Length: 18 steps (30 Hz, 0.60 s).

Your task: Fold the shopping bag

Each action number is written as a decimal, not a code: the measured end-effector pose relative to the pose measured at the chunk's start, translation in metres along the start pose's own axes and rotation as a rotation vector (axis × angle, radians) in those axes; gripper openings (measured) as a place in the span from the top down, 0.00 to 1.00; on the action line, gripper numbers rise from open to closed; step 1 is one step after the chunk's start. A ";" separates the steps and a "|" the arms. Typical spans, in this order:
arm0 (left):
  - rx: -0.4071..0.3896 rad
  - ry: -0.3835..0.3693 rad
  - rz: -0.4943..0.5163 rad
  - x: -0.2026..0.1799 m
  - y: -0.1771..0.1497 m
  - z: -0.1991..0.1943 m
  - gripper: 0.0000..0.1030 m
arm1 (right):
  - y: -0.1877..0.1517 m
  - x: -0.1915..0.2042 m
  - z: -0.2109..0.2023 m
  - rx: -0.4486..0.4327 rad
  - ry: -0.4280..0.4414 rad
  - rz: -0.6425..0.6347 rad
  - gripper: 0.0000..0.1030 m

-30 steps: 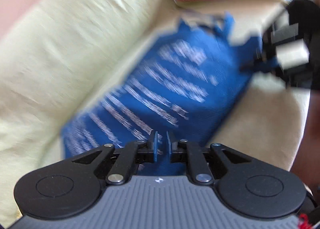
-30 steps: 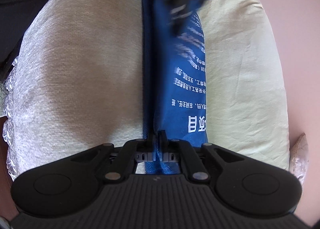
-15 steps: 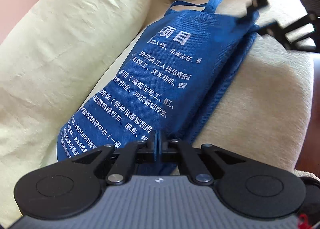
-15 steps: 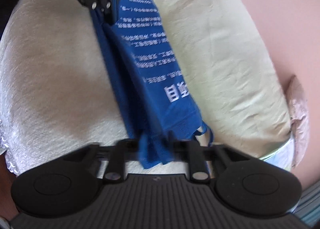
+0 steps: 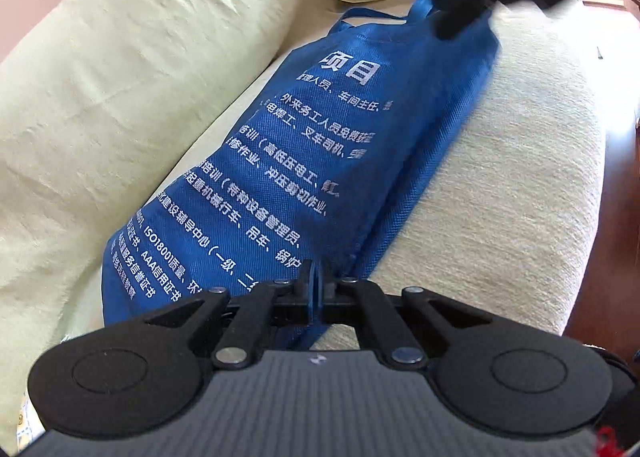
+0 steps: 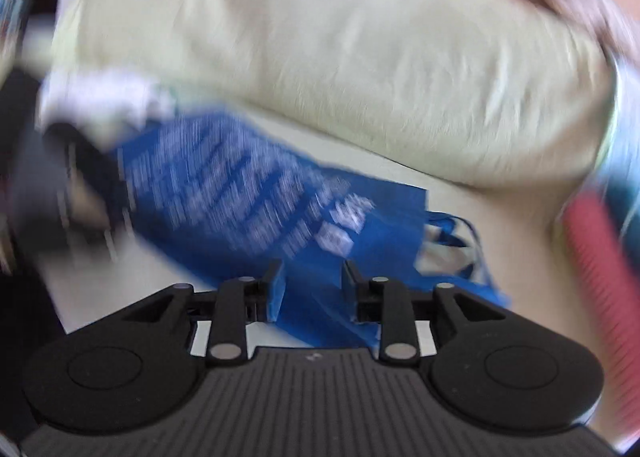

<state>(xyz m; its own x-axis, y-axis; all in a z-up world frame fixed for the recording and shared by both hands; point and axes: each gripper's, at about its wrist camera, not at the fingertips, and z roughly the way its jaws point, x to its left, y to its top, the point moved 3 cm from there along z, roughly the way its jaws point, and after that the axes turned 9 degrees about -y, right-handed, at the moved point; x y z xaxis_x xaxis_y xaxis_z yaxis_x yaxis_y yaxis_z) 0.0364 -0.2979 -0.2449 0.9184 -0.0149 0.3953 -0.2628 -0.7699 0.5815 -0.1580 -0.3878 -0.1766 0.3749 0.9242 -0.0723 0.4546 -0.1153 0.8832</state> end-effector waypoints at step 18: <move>0.035 0.084 0.271 -0.013 -0.023 -0.020 0.85 | -0.065 0.082 0.030 -0.197 -0.111 -0.919 0.93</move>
<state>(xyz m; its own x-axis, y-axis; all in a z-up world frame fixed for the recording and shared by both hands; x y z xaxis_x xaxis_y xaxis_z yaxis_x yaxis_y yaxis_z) 0.0250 -0.2670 -0.2495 0.7876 -0.1715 0.5918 -0.4839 -0.7668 0.4217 -0.1322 -0.3157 -0.2538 0.0172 0.5816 -0.8133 0.4689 0.7137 0.5203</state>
